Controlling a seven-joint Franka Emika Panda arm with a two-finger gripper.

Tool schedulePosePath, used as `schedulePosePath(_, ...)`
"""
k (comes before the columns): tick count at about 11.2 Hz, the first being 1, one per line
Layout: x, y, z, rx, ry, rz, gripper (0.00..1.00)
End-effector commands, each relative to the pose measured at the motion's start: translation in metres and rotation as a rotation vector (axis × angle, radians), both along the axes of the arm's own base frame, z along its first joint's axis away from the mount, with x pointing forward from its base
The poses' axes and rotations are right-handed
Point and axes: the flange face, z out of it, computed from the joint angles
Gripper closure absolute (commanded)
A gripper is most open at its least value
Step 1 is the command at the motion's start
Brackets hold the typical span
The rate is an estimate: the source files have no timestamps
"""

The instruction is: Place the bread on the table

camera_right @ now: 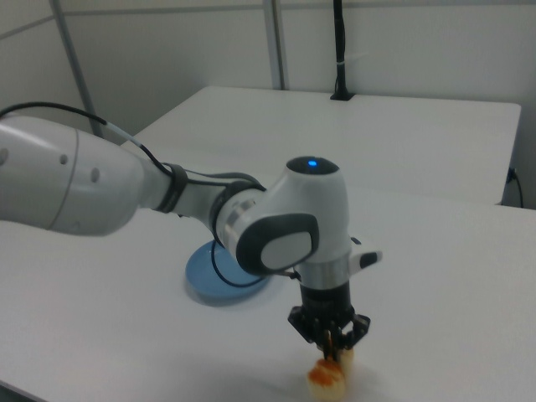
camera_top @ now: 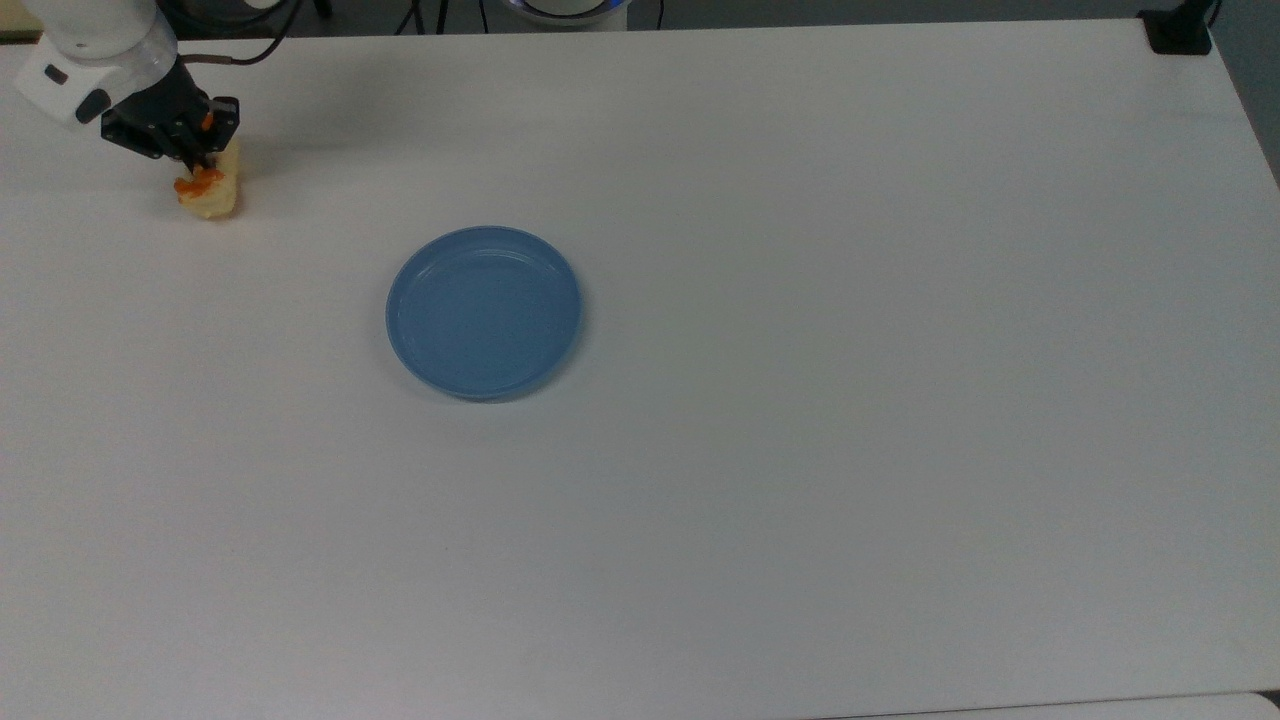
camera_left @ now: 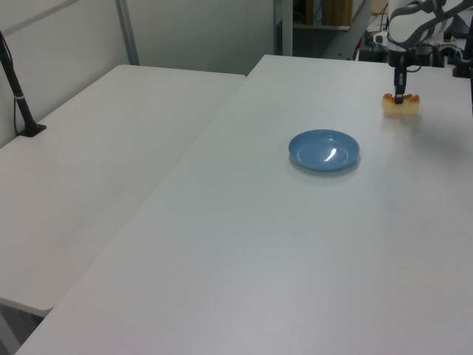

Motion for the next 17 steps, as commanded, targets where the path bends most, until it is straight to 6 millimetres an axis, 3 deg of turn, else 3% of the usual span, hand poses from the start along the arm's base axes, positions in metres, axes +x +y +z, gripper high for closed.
schedulePosePath(1, 0.001, -0.019, -0.021, -0.039, -0.062, 0.000, 0.30)
schedulePosePath(2, -0.001, -0.023, -0.018, -0.041, -0.067, -0.014, 0.00)
schedulePosePath(5, -0.001, -0.020, 0.029, 0.013, -0.117, -0.086, 0.00)
schedulePosePath(7, 0.002, -0.006, 0.072, 0.116, -0.094, -0.139, 0.00)
schedulePosePath(9, -0.003, 0.015, 0.129, 0.135, -0.115, -0.268, 0.00)
schedulePosePath(11, 0.010, 0.066, 0.182, 0.143, -0.124, -0.408, 0.00)
schedulePosePath(12, 0.026, 0.105, 0.202, 0.146, -0.128, -0.475, 0.00)
schedulePosePath(15, 0.059, 0.206, 0.246, 0.150, -0.149, -0.599, 0.00)
schedulePosePath(17, 0.069, 0.267, 0.265, 0.147, -0.175, -0.513, 0.00)
